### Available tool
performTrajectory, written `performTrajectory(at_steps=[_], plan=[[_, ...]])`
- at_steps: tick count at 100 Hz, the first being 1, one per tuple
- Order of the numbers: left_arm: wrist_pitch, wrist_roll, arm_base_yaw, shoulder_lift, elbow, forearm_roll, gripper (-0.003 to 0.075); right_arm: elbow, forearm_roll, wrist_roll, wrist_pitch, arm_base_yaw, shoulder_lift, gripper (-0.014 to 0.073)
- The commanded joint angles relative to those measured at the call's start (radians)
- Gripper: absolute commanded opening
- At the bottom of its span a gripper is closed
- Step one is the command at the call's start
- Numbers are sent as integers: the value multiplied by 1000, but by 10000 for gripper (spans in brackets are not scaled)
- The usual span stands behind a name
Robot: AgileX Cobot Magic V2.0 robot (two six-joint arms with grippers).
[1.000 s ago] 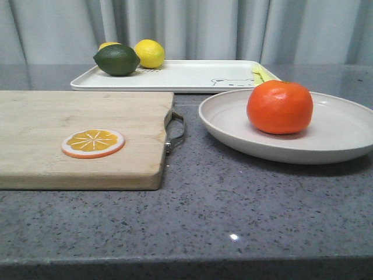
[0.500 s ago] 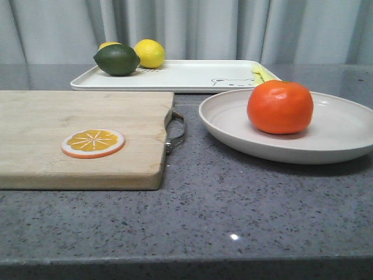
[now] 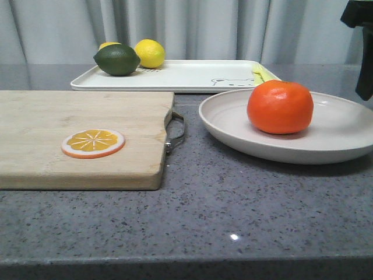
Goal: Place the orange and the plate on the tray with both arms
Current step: 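Grip the plate rim with the right gripper and tilt it up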
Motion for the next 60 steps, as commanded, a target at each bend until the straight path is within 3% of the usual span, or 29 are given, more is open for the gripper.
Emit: performTrajectory(at_steps=[1, 50, 60], plan=[[-65, -8, 1, 5, -28, -10, -19, -35, 17, -11, -23, -1, -8, 403], [-65, -8, 1, 5, -28, -10, -19, -36, 17, -11, -57, -1, 78, 400], [-65, -8, 1, 5, -28, -10, -19, -36, 17, -11, -57, -1, 79, 328]])
